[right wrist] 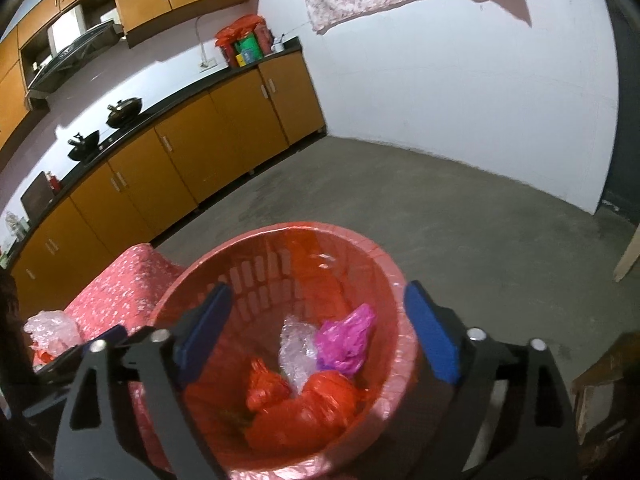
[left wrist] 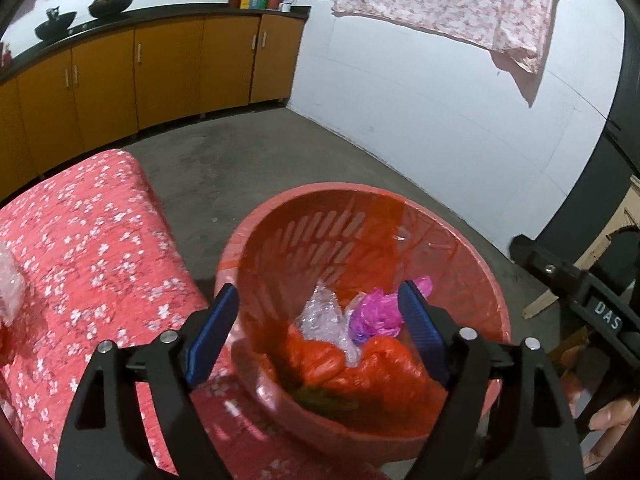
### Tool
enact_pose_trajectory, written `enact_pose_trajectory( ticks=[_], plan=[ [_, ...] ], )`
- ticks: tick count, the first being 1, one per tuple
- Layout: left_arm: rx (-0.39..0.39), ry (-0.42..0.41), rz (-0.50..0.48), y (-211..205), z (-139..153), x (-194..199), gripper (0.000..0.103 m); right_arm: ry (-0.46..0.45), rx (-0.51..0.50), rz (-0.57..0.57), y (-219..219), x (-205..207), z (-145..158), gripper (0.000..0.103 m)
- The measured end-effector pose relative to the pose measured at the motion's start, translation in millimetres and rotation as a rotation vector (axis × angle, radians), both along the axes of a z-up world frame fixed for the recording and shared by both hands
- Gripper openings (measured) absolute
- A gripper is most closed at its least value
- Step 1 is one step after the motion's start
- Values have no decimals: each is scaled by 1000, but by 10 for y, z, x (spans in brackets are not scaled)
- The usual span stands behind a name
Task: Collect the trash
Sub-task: 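Open both tools to release the red bags into the basket, then move both tools back over the table toward the green and white bags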
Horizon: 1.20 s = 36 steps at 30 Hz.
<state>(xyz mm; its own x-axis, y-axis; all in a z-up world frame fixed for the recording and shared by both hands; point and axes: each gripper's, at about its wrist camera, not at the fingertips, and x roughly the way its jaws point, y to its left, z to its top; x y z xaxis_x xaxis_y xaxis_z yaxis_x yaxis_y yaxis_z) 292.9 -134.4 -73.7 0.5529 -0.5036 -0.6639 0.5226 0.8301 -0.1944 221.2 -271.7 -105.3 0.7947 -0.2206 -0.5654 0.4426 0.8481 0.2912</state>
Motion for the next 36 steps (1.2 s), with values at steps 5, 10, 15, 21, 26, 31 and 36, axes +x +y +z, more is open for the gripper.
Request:
enact_pose_trajectory(
  ticks=[5, 10, 15, 21, 26, 31, 36],
  plan=[
    [22, -25, 43, 135, 30, -94, 94, -11, -53, -48, 36, -57, 48, 98],
    [61, -36, 87, 297, 37, -199, 98, -7, -75, -53, 149, -82, 62, 98],
    [87, -48, 131, 548, 36, -328, 99, -2, -92, -14, 305, -62, 95, 98],
    [104, -101, 196, 955, 147, -535, 99, -15, -103, 73, 603, 10, 199, 98],
    [114, -165, 274, 1386, 310, -715, 99, -26, -89, 169, 949, 110, 255, 98],
    [120, -196, 406, 1987, 403, -860, 99, -28, -113, 287, 1459, 223, 331, 98],
    [153, -186, 555, 2623, 328, -920, 99, -23, -123, 441, 2083, 308, 373, 98]
  ],
)
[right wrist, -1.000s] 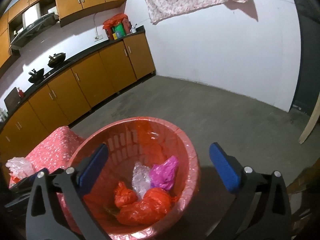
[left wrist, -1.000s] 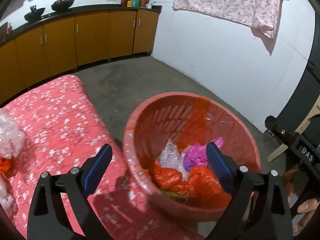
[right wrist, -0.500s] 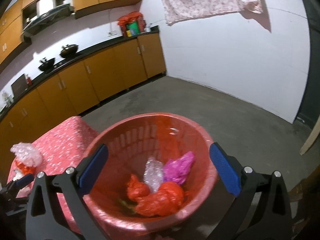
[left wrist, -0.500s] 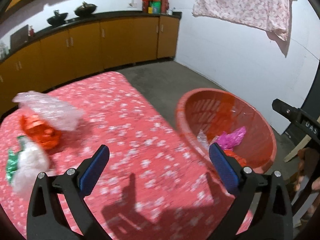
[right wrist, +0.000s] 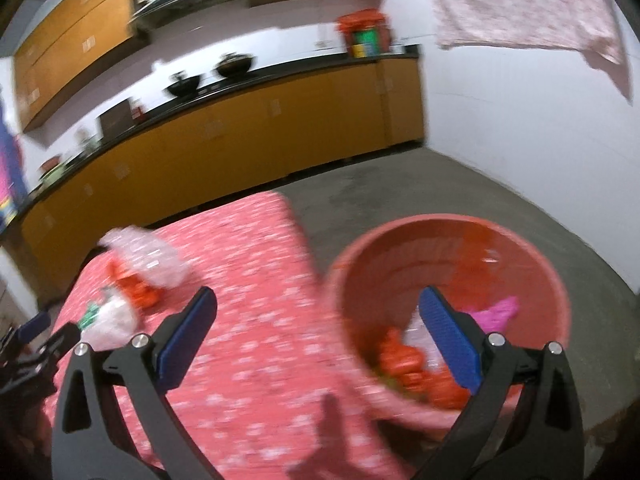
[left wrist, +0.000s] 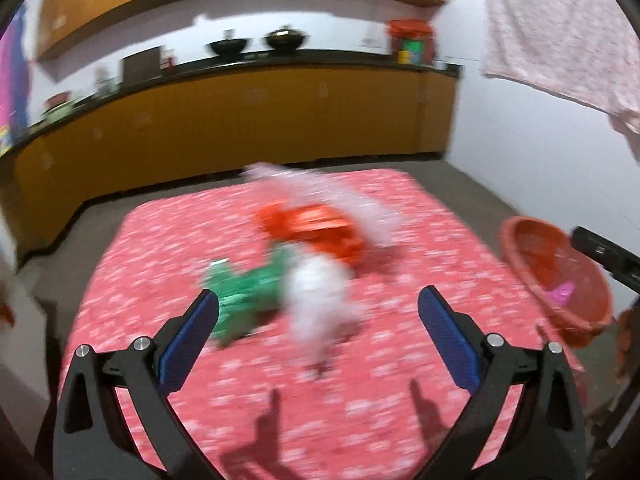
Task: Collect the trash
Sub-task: 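Move both tools back over the table toward the green and white bags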
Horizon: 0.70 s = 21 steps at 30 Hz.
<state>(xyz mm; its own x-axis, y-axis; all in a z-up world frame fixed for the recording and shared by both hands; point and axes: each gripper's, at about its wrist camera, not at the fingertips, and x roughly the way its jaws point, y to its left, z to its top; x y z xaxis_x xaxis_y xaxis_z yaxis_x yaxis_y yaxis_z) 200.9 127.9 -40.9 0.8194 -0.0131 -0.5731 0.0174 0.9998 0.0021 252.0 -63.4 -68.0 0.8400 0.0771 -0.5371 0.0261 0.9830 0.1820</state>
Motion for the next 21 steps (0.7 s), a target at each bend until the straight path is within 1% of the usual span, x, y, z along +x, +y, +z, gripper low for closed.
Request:
enact_pose_trajectory(
  ticks=[2, 6, 10, 13, 15, 19, 21],
  plan=[
    [-2, 10, 72, 291, -59, -25, 99, 12, -7, 64, 260, 19, -5, 98],
    [-12, 21, 169, 726, -149, -83, 99, 46, -31, 190, 859, 62, -64, 98],
    [-39, 30, 243, 1069, -219, -119, 99, 65, -53, 264, 1369, 134, -129, 98],
    [-68, 34, 289, 1309, -257, -126, 99, 88, -40, 288, 1629, 256, -175, 98],
    [-72, 33, 305, 1401, -271, -126, 99, 100, -31, 299, 1775, 347, -198, 98],
    [-76, 32, 321, 1554, -296, -91, 99, 113, -85, 296, 2039, 529, -291, 98],
    [-75, 30, 318, 1573, -290, -59, 99, 130, -115, 279, 2094, 628, -347, 93]
  ],
)
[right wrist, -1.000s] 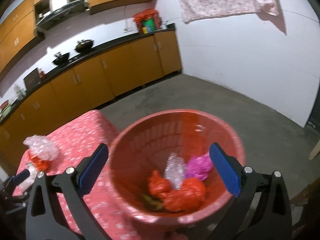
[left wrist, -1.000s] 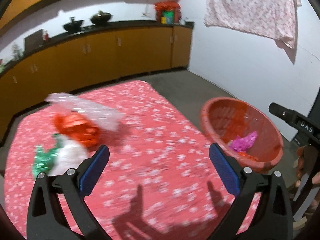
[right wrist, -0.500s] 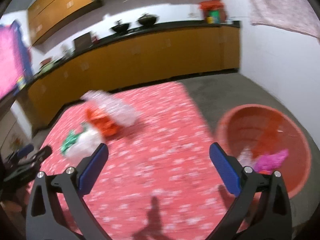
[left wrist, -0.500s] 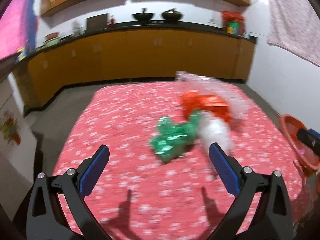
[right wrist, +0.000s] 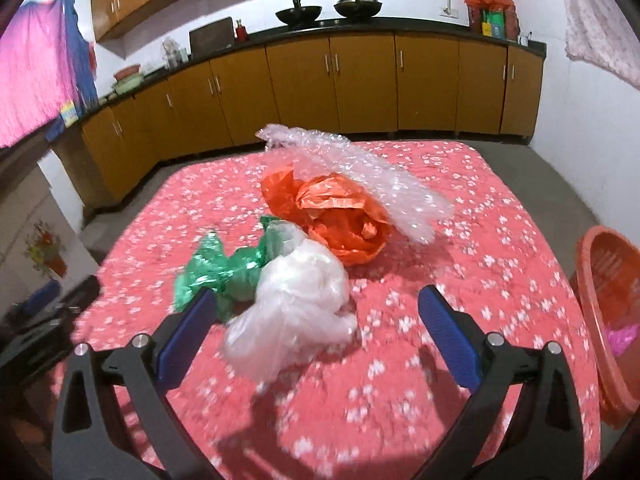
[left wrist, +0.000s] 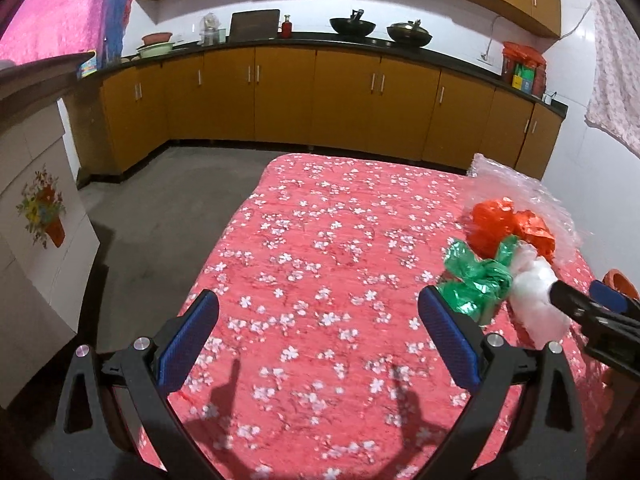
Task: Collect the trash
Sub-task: 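Move both tools back over the table toward the green and white bags, then grasp the green bag with the left tool while the right tool grasps the white bag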
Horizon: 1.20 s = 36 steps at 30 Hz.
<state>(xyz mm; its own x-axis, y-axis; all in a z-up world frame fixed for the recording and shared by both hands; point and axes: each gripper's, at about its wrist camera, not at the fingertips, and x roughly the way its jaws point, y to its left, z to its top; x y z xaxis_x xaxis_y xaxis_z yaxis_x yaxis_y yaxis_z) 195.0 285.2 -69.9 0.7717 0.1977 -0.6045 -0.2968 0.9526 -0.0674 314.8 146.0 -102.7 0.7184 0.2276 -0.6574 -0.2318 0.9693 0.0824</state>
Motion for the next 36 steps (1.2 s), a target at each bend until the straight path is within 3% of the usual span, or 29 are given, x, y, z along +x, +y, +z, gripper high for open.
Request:
enact_pose_trajectory(
  ticks=[2, 7, 9, 11, 17, 24, 33, 36],
  plan=[
    [4, -4, -7, 7, 8, 30, 99, 33, 11, -3, -7, 102, -59, 84],
    [8, -3, -35, -34, 11, 126, 99, 99, -4, 10, 73, 231, -199, 75],
    [7, -4, -52, -88, 27, 159, 99, 123, -30, 25, 93, 278, -276, 66],
    [6, -7, -78, -166, 46, 204, 99, 156, -8, 33, 67, 317, -324, 51],
    [5, -5, -194, -524, 71, 388, 99, 136, 31, 6, -272, 205, -284, 49],
    [45, 54, -304, -994, -90, 650, 100, 116, -10, -98, -842, 102, -290, 49],
    [-55, 164, -273, -1038, -291, 997, 100, 151, 6, -172, -1229, 187, -368, 50],
    [-57, 178, -273, -1058, -304, 1048, 95, 152, 8, -163, -1225, 190, -388, 51]
  ],
)
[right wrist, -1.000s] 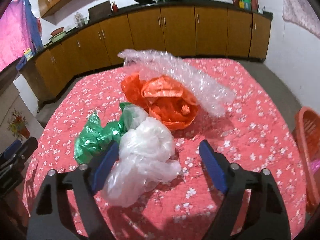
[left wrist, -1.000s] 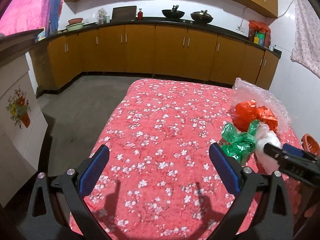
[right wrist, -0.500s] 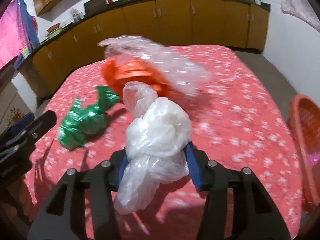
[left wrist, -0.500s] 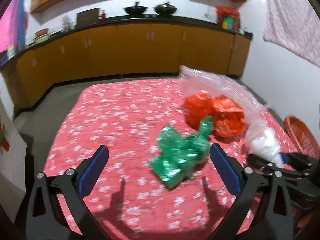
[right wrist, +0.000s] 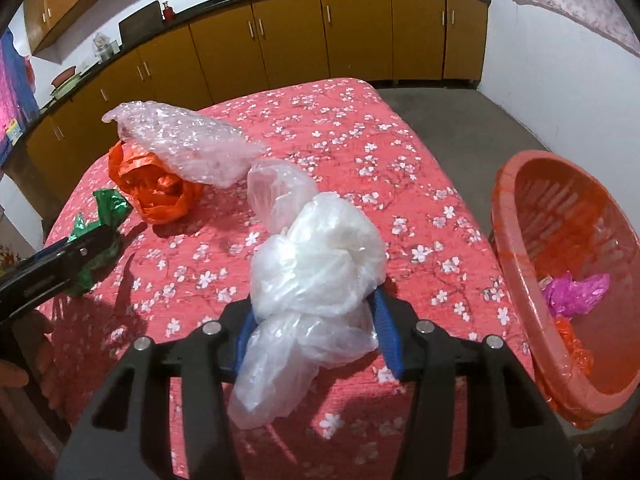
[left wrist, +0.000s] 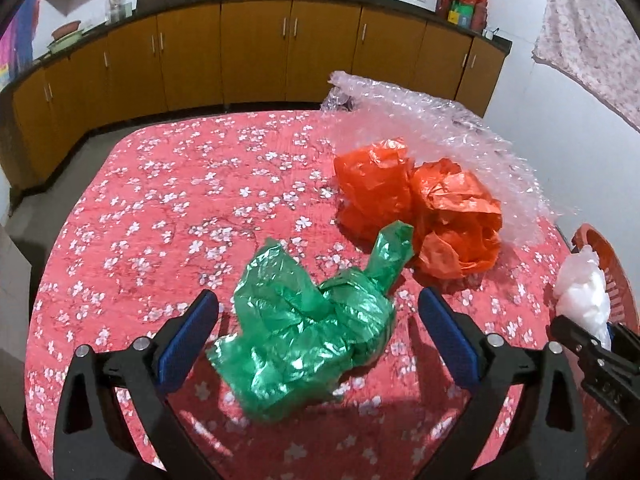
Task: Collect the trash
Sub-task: 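Grasp the green bag with the left tool while the right tool grasps the white bag, then carry the green and white bags over the orange basket with both tools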
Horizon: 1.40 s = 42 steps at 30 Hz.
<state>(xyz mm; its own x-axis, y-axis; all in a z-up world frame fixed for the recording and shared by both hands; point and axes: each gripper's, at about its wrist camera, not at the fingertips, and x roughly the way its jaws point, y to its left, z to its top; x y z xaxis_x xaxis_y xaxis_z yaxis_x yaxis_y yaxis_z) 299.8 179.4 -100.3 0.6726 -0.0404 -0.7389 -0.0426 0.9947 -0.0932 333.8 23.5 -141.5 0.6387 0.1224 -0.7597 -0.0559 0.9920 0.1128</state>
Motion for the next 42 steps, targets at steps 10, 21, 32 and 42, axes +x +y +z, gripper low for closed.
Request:
enact_pose_trajectory(
  ticks=[10, 21, 32, 42],
  plan=[
    [23, 49, -2, -43, -59, 87, 64, 7, -23, 25, 67, 13, 0, 61],
    [21, 34, -3, -70, -13, -44, 48, -7, -34, 17, 16, -20, 31, 55],
    [11, -27, -17, -150, 217, -367, 48, -69, 4, 17, -102, -280, 288, 55],
    [16, -100, -83, -472, 548, -545, 48, -132, 26, -36, -440, -569, 568, 55]
  ],
)
